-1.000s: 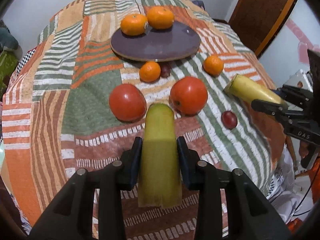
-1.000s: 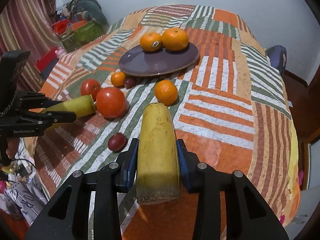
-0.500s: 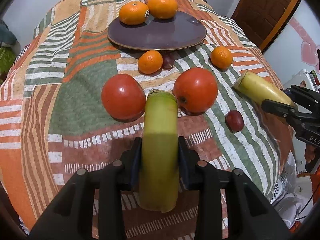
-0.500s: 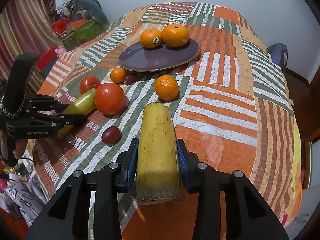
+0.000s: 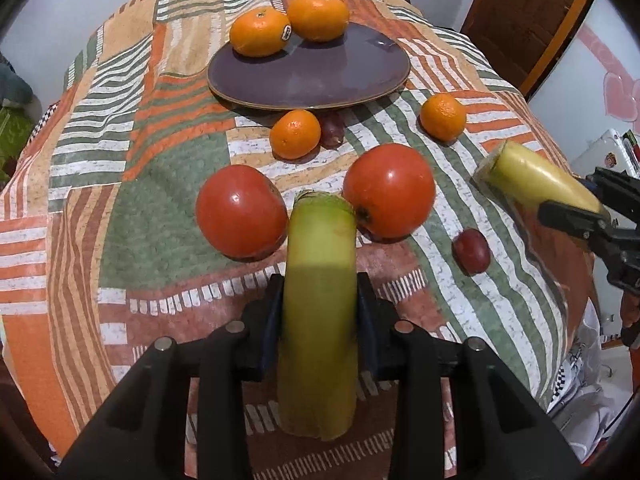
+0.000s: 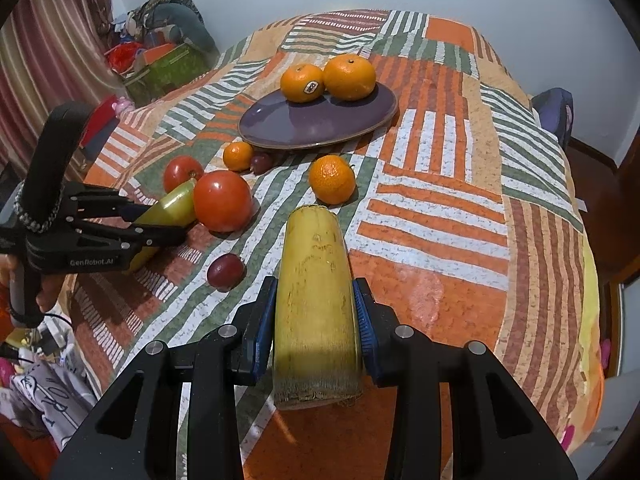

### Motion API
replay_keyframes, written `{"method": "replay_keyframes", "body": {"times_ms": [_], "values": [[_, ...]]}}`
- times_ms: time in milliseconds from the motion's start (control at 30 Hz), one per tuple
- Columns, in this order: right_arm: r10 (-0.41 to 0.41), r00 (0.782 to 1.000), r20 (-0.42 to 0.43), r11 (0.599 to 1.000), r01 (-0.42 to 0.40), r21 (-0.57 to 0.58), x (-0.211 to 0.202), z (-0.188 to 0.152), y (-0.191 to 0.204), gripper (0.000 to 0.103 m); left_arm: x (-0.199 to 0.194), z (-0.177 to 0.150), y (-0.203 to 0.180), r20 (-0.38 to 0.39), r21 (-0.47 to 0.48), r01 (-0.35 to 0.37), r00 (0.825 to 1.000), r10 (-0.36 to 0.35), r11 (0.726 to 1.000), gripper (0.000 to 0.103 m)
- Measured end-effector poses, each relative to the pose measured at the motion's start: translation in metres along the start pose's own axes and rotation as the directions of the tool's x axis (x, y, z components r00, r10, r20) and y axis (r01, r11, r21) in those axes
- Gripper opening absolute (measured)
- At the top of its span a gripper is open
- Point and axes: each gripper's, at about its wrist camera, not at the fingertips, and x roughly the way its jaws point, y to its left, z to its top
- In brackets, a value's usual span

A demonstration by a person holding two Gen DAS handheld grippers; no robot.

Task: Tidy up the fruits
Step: 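Carry both gourds over the purple plate beside the oranges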

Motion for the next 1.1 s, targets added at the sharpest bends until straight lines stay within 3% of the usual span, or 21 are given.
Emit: {"method": "replay_keyframes", "body": {"times_ms": [500,1100], "values": [[0.002,0.997,0.082,1.0,-0.001,-0.009,-0.021,0.023,0.002,0.034,-0.062,0.011,-0.002,0.149,-0.005,0.046,0.988,-0.045,0.999,0.034],[0.003,0.989,0.15,0.998,0.007,-0.066,-0.012,0.076,0.006,0.034,-0.07,0.065,0.016,0.22,-0.019,0.041,0.975,-0.036,0.999,0.034]]}}
